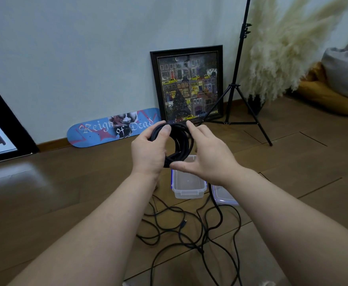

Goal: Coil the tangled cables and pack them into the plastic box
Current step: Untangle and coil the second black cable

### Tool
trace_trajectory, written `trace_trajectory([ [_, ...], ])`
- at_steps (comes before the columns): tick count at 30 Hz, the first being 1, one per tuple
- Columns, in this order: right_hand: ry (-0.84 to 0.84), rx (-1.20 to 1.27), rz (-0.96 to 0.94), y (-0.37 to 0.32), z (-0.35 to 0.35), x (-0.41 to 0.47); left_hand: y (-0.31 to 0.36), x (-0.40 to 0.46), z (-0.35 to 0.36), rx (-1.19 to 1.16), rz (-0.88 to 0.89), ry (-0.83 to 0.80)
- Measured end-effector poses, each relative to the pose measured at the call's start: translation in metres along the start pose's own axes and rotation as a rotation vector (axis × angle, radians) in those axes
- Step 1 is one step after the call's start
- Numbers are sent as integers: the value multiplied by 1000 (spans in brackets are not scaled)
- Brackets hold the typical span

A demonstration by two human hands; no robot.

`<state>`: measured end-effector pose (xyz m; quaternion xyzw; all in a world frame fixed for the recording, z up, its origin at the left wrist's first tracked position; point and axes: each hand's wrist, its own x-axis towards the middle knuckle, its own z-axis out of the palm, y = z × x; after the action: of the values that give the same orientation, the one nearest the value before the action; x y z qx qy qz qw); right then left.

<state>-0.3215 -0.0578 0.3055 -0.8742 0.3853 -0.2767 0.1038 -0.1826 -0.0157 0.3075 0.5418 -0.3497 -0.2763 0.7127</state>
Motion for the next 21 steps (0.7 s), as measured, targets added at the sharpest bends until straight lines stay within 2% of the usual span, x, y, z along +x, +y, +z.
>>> trace_trajectory([
  [4,-19,-22,12,-2,-1,3,2,0,-2,-15,-6,-6],
  [10,21,166,62,-2,-3,9,0,0,3,-49,11,-26],
  [13,21,83,78,-3,0,8,-3,0,5,-35,25,-19],
  [17,51,-195,76,-5,6,7,-7,-2,7,16,59,-28],
  [21,121,-178,159,-5,8,1,-5,-5,11,56,101,-54],
])
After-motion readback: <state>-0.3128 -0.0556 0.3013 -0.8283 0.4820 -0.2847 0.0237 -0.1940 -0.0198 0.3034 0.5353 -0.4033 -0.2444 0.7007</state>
